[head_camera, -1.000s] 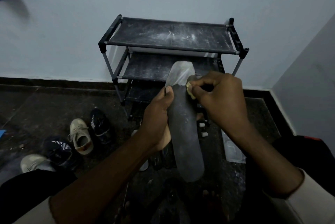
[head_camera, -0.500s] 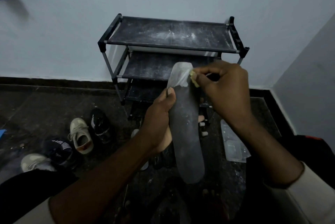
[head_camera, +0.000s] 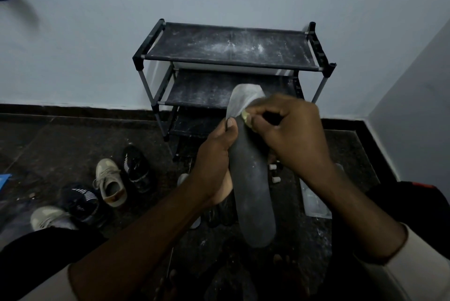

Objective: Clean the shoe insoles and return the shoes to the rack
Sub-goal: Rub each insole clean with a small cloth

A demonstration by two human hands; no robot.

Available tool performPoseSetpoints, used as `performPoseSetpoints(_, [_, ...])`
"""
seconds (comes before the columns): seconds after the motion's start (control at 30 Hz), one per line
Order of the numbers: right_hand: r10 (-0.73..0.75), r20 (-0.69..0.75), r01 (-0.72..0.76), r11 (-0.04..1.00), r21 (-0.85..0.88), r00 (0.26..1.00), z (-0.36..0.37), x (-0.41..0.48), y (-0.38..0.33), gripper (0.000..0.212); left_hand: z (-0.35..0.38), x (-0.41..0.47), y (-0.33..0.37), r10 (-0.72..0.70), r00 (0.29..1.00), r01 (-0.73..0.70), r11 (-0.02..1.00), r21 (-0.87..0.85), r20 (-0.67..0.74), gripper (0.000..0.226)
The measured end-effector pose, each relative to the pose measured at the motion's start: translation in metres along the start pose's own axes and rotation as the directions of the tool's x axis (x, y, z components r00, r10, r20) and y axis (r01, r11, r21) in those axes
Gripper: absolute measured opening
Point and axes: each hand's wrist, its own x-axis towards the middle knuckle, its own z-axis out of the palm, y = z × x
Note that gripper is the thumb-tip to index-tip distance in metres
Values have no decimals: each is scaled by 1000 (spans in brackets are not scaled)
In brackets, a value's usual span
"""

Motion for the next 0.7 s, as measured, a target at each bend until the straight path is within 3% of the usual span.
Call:
performPoseSetpoints(0.1, [36,-122,-37,999,-2,992,-3,7,2,6,1,-1,1,-19,1000,19,999,-38,16,41])
performPoseSetpoints(0.23, [-17,29,18,1000,-23,999,5,1,-1,7,0,0,0,2,1000,-2,1000,7,-7,40])
performPoseSetpoints(0.4, [27,-114,-30,999,-23,993,1,6,1,6,1,-1,0,-24,1000,24,1000,1,-17,39])
performPoseSetpoints(0.53, [-8,10,8,1000,-23,1000,4,2,-3,9,1,-1,1,-5,1000,6,1000,11,-2,38])
performPoseSetpoints(0.63, [32,-76,-32,999,0,997,0,6,-2,9,-1,-2,4,-10,998,11,1000,-9,65,34])
performPoseSetpoints(0.7, [5,-49,-6,1000,-13,999,0,7,-2,10,-3,-1,4,-6,994,7,1000,-6,112,36])
